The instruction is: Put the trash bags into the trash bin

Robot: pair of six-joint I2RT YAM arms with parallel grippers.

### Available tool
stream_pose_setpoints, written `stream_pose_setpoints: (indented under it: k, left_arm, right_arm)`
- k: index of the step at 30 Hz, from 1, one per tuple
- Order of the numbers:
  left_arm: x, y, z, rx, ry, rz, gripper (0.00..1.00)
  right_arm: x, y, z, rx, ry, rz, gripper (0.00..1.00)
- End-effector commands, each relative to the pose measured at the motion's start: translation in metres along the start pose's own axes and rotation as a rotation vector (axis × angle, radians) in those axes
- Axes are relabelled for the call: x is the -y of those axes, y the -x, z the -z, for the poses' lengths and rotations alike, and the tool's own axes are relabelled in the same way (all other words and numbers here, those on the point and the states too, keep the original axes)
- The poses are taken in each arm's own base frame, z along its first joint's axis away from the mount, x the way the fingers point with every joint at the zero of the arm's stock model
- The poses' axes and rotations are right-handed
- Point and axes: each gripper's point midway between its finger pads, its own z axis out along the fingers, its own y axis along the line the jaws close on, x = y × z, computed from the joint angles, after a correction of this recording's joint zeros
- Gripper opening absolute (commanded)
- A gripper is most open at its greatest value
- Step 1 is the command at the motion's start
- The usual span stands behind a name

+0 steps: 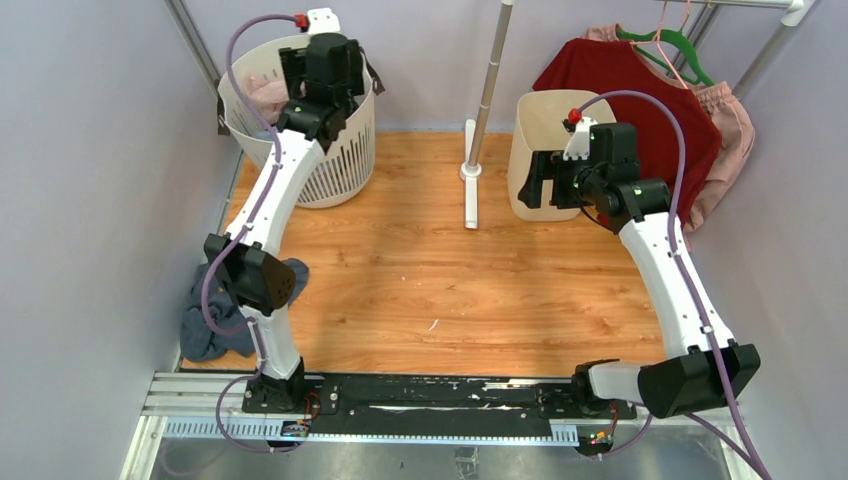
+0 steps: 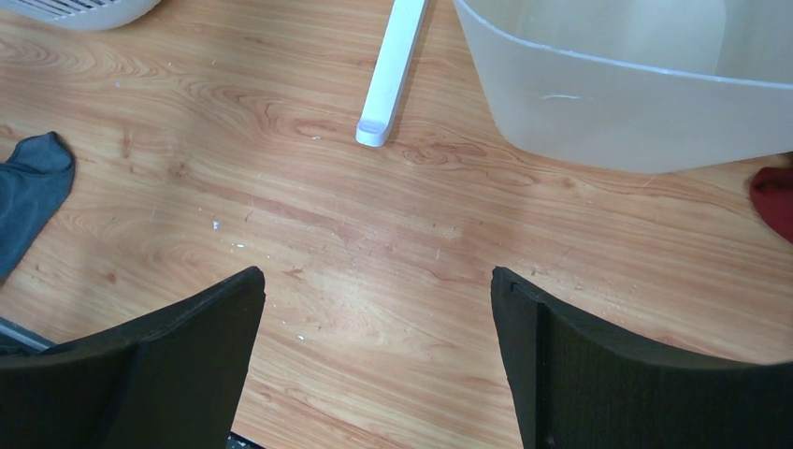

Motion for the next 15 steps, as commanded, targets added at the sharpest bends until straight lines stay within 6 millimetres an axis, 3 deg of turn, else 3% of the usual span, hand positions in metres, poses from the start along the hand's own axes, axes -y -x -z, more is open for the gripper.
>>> stream_pose_setpoints:
  k: [1, 5, 13, 15]
  left_arm:
    - [0.011, -0.02, -0.006, -0.003, 0.089, -0.023, 0.99]
    - [0.005, -0.04, -0.025, -0.052, 0.114, -0.071, 0.99]
    - [-0.031, -0.036, -0.057, -0.068, 0.059, 0.016, 0.98]
    - [-0.028, -0.034, -0.059, -0.078, -0.011, 0.004, 0.95]
  right_arm:
    - [-0.012, 0.002, 0.0, -0.003, 0.051, 0.03, 0.94]
    - [-0.014, -0.004, -0.005, -0.018, 0.056, 0.036, 0.94]
    - [-0.017, -0.017, -0.026, -0.078, 0.055, 0.058, 0.94]
    - [-0.018, -0.017, -0.027, -0.084, 0.055, 0.063, 0.94]
